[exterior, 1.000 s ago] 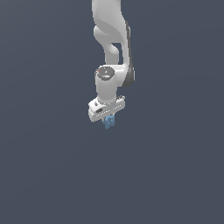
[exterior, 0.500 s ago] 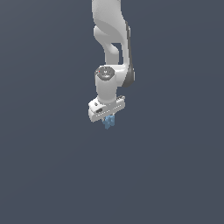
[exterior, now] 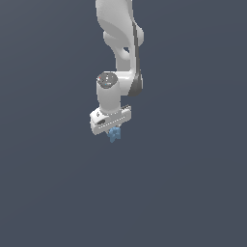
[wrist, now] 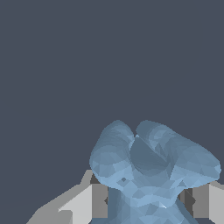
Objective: Pick up the object and move it to a goal position.
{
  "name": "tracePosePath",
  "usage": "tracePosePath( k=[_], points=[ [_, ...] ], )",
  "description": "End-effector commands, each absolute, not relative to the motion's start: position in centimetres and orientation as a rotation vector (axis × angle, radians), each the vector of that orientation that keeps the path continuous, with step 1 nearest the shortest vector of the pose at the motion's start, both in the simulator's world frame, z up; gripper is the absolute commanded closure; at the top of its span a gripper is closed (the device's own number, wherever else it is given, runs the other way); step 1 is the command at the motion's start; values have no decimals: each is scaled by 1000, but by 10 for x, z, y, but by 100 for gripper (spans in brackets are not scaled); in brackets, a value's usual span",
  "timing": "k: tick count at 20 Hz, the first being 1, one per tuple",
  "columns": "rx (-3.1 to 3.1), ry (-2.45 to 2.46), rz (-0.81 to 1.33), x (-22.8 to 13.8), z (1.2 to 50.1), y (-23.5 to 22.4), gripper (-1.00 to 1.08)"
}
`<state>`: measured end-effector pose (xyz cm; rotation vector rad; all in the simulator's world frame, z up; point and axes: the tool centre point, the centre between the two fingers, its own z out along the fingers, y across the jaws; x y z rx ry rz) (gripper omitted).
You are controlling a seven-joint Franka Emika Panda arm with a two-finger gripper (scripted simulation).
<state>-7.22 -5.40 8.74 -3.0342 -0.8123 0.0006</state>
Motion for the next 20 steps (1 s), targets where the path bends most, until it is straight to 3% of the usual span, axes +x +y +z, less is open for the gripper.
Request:
tracePosePath(
  k=[1,11,20],
  points=[
    [-3035,-811,0,-69,92,-73,108],
    [-3035,-811,0,-53,110,-160,108],
    [-3035,-811,0,-47,116,-185,108]
  ],
)
